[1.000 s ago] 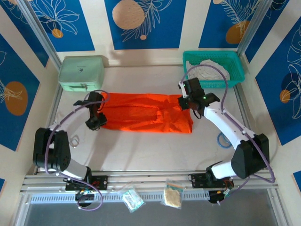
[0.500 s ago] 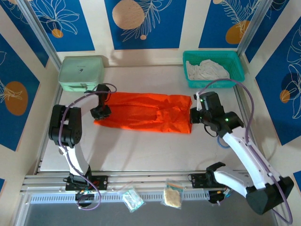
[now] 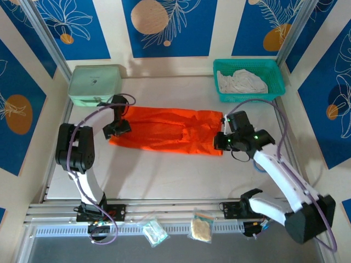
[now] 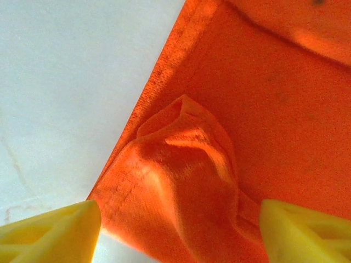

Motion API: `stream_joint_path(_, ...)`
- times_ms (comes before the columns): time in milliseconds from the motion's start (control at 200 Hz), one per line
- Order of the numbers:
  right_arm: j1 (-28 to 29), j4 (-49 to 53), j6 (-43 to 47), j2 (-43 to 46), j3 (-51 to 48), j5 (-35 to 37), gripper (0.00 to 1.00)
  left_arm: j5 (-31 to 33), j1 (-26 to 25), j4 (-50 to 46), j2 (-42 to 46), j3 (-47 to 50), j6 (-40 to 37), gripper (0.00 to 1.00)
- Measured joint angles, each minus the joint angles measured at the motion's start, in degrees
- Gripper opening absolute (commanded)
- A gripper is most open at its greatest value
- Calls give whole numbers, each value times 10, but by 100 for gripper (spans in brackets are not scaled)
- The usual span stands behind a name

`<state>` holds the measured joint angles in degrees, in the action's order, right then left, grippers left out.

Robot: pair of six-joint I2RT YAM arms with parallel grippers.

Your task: Fold and stack the t-shirts

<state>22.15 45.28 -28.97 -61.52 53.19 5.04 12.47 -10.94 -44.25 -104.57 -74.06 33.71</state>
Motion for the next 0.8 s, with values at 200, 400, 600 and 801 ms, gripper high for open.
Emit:
stream_joint_path(200, 5, -35, -101, -94, -14, 5, 0, 0, -2, -37, -16, -174, -24, 65)
stream_joint_path(400, 9, -21, -204, -212, 11, 28, 0, -6, -2, -50, -152, -346, -46, 48)
stream_joint_path(600, 18, -13, -238, -343, 76, 45, 0, -13, -2, -78, -291, -412, -54, 47)
stream_joint_path(801, 18, -10, -242, -433, 139, 64, 0, -15, -2, -87, -308, -405, -53, 47)
